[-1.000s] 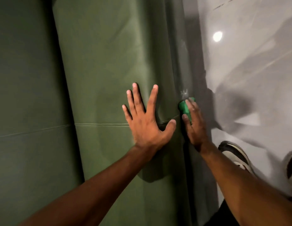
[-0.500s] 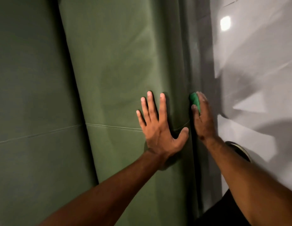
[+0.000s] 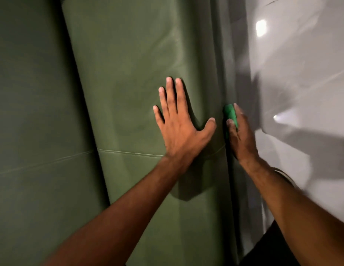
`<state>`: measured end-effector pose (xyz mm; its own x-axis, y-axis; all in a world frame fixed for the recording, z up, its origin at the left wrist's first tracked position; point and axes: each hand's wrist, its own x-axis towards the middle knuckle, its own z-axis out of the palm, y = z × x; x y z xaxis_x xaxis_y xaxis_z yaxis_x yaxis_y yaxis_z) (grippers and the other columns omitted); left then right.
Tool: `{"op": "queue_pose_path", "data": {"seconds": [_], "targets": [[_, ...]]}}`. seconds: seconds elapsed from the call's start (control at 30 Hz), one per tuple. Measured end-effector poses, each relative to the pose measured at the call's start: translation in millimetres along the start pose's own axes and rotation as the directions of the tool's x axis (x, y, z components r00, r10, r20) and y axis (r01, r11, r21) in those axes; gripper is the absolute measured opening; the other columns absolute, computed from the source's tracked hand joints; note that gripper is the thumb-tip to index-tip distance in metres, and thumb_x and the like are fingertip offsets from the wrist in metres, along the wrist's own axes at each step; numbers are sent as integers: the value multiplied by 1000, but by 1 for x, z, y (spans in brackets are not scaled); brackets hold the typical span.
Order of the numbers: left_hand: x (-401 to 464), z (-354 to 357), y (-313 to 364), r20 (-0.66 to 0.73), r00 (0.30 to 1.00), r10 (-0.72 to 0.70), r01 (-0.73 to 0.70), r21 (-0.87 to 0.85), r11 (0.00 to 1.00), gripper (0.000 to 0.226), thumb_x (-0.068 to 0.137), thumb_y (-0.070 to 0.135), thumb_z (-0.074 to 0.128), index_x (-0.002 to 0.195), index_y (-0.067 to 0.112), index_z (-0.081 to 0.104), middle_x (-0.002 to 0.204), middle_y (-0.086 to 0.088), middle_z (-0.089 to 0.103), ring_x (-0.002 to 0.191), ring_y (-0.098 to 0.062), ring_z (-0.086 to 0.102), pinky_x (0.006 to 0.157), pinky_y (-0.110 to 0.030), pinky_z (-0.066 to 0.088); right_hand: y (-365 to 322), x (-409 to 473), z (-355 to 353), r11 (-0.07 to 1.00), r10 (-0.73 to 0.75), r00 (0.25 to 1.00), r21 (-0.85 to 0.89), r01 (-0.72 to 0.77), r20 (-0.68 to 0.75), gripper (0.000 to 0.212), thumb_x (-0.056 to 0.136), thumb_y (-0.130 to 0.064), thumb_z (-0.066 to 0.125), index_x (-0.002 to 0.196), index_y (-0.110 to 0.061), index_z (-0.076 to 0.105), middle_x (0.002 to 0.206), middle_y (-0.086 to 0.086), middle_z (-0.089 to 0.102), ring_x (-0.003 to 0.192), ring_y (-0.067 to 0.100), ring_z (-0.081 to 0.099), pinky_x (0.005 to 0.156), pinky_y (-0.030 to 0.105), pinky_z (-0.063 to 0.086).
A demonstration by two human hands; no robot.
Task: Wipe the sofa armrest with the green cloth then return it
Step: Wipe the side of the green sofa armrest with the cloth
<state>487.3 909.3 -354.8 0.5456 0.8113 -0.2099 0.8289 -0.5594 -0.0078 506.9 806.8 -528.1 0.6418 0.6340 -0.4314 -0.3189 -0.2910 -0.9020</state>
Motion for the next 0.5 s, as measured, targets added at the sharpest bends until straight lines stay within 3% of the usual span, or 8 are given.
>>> {"op": "queue_pose_path", "data": {"seconds": [0.07,0.17,0.2,0.37,0.5], "targets": [[16,-4,1,-2,1000,19,-19,9,1000,116,69,55,69,161,22,6,171,3,0,157,-21,-5,124,-58,5,5,15,3,1000,-18,1000,-22,17,-13,49,101,-28,43,147,-14,35,153,7,41,137,11,37,114,19,27],[37,-8,5,-2,1000,26,-26,6,1000,117,68,56,67,161,23,4,171,4,-1,157,-20,-6,124,-58,3,20,26,5,997,76,996,27,-75,-49,51,100,-32,42,147,-12,36,150,12,44,133,12,40,105,4,24],[44,-9,7,0,1000,29,-29,2,1000,117,68,57,67,161,23,4,170,4,-2,157,-20,-7,124,-57,3,24,27,3,993,115,992,41,-113,-52,53,100,-35,42,147,-11,36,150,12,45,134,16,43,105,5,25],[90,-25,2,40,992,123,-124,38,992,124,68,67,65,160,15,0,170,-4,-4,157,-24,-6,124,-55,0,5,25,9,961,248,968,130,-243,-29,49,101,-26,43,148,-14,34,152,11,41,140,23,39,110,19,23],[137,-40,14,88,981,175,-179,40,983,126,70,61,72,160,14,-3,170,-5,-8,157,-24,-10,123,-53,-5,-13,47,9,992,85,995,100,-79,-51,50,98,-32,43,145,-16,39,151,9,44,139,22,40,118,34,29]]}}
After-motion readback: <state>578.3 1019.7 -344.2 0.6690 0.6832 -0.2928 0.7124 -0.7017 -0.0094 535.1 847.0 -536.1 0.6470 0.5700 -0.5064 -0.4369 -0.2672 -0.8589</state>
